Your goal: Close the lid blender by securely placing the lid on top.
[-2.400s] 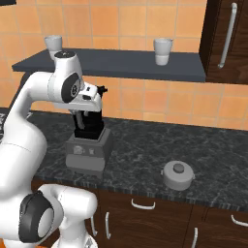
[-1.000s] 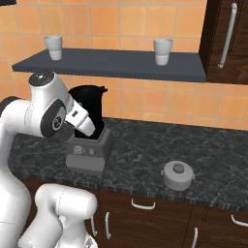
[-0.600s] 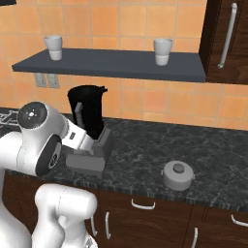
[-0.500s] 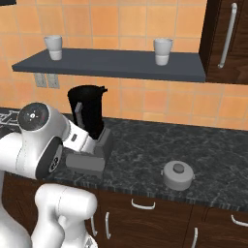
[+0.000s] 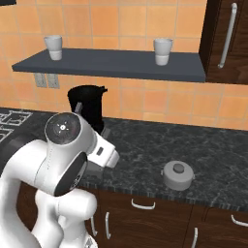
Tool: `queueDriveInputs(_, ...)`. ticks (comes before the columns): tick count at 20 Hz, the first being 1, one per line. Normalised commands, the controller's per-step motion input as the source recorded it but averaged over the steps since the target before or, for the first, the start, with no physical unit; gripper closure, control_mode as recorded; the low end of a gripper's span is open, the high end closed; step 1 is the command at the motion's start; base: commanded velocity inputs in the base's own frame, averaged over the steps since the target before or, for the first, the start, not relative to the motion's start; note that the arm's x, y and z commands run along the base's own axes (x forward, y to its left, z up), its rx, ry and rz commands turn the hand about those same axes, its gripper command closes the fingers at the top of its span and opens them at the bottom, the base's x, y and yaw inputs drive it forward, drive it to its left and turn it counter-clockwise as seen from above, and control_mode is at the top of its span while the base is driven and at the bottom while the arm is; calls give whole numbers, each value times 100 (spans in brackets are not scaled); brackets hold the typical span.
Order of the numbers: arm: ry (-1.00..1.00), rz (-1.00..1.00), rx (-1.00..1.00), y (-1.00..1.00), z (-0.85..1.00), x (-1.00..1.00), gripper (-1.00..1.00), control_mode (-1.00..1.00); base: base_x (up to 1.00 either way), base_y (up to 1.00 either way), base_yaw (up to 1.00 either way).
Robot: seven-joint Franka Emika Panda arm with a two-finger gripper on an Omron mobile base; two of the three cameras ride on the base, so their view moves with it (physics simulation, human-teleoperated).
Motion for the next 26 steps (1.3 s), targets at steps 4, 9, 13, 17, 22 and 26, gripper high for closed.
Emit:
queueDriveInputs(4, 17, -5, 0, -82, -8, 13, -100, -100, 0, 0, 0)
queueDriveInputs(9, 11, -7, -1, -57, -18, 10, -100, -100, 0, 0, 0)
queueDriveInputs(13, 10, -13, -1, -48, -30, 26, -100, -100, 0, 0, 0)
queueDriveInputs(17, 20, -13, -2, -45, -44, 45, -100, -100, 0, 0, 0)
queueDriveInputs(22, 23, -11, -1, -53, -45, 49, -100, -100, 0, 0, 0)
queueDriveInputs(26, 25, -6, 0, -51, -31, 48, -100, -100, 0, 0, 0)
